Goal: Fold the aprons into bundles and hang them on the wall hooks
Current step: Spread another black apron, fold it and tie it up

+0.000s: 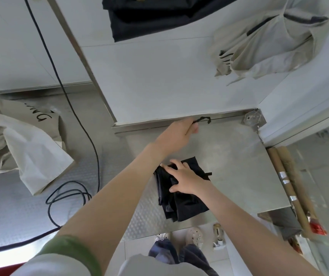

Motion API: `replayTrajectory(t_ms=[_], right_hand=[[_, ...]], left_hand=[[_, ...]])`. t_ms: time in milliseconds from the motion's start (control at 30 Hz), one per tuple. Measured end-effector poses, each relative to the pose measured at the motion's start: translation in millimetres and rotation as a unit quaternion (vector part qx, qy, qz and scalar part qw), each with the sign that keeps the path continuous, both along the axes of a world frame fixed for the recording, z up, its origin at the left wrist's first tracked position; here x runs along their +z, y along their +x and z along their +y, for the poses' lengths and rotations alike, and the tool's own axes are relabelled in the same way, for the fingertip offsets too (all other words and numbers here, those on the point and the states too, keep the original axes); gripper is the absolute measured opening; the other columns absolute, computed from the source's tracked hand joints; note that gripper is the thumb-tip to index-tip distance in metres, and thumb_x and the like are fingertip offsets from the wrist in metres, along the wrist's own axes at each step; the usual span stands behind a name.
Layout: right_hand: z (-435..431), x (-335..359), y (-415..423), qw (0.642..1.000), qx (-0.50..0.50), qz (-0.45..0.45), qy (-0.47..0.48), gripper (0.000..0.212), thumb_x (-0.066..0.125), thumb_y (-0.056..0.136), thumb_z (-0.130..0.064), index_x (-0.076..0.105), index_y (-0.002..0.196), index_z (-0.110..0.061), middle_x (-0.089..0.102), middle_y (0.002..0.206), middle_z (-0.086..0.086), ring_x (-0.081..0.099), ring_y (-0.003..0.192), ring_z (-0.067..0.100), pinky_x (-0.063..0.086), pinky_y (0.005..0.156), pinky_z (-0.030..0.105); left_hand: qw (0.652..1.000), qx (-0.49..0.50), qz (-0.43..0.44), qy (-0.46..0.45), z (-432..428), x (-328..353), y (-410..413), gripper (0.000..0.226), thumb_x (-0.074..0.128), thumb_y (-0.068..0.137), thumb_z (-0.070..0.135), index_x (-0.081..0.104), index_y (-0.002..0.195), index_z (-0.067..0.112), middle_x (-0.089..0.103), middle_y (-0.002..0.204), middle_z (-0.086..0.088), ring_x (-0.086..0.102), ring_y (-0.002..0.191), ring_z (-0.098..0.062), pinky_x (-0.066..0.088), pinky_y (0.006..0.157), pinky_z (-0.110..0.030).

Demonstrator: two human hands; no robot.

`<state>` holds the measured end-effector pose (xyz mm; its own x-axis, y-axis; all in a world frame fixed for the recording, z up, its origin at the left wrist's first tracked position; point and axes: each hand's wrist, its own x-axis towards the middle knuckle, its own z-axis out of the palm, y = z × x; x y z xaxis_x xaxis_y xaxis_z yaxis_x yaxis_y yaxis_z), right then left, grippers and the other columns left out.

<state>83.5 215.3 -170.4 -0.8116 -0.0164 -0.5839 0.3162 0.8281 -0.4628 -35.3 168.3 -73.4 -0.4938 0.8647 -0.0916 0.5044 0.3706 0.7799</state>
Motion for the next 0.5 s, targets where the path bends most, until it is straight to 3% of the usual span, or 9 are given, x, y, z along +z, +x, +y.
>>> replayTrajectory(t_ms=[33, 100, 167, 300, 400, 500], right_hand=[[0.2, 0.2, 1.6, 1.000, 0.001, 0.005, -0.005, 0.087, 0.068, 0.086, -0.024, 0.012, 0.152, -0.037, 0.006, 0.156, -0.005, 0.013, 0.138, 0.026, 0.029, 0.112, 0.043], [2.1, 2.0, 7.4, 0.999, -0.025, 0.027, -0.027, 0.085, 0.067, 0.087, -0.027, 0.013, 0.152, -0.036, 0.011, 0.154, -0.008, 0.016, 0.136, 0.023, 0.031, 0.111, 0.042], [6.6, 6.9, 14.4, 0.995, -0.070, 0.060, -0.042, 0.076, 0.061, 0.089, -0.030, 0.017, 0.151, -0.032, 0.019, 0.150, -0.008, 0.020, 0.135, 0.020, 0.033, 0.108, 0.039], [25.0, 20.4, 31.6, 0.986, -0.120, 0.110, -0.031, 0.051, 0.052, 0.094, -0.022, 0.040, 0.143, -0.019, 0.039, 0.144, -0.003, 0.033, 0.133, 0.015, 0.030, 0.108, 0.028], [43.6, 25.6, 51.8, 0.987, -0.116, 0.111, -0.023, 0.035, 0.049, 0.094, -0.007, 0.059, 0.126, -0.017, 0.054, 0.130, -0.001, 0.044, 0.123, 0.015, 0.030, 0.102, 0.018], [61.8, 28.5, 70.0, 0.980, -0.154, 0.124, -0.016, 0.036, 0.048, 0.093, -0.001, 0.059, 0.124, -0.016, 0.056, 0.125, 0.001, 0.045, 0.122, 0.016, 0.032, 0.105, 0.023]], left_hand=[[1.000, 0.000, -0.008, -0.009, 1.1, -1.6, -0.4, 0.026, 0.032, 0.104, 0.022, 0.053, 0.094, 0.010, 0.062, 0.096, 0.003, 0.054, 0.082, -0.014, 0.039, 0.069, -0.013], [0.999, -0.005, -0.017, -0.038, 0.4, -5.1, -0.4, 0.029, 0.036, 0.103, 0.024, 0.058, 0.097, 0.007, 0.066, 0.098, -0.003, 0.058, 0.086, -0.022, 0.044, 0.077, -0.027], [0.996, -0.032, -0.007, -0.078, -5.1, -12.5, 3.0, 0.026, 0.040, 0.102, 0.026, 0.058, 0.095, 0.009, 0.065, 0.090, -0.005, 0.057, 0.079, -0.025, 0.042, 0.072, -0.035], [0.988, -0.070, -0.009, -0.140, -19.7, -33.1, 21.7, 0.025, 0.041, 0.101, 0.024, 0.060, 0.106, 0.009, 0.064, 0.093, -0.004, 0.056, 0.080, -0.020, 0.040, 0.066, -0.029], [0.986, -0.076, -0.005, -0.149, -24.7, -44.3, 39.6, 0.025, 0.039, 0.102, 0.026, 0.056, 0.097, 0.008, 0.064, 0.093, -0.003, 0.059, 0.086, -0.023, 0.043, 0.071, -0.032], [0.980, -0.090, 0.009, -0.178, -25.5, -52.9, 57.8, 0.021, 0.042, 0.101, 0.030, 0.052, 0.097, 0.012, 0.060, 0.095, -0.003, 0.057, 0.092, -0.026, 0.041, 0.073, -0.033]])
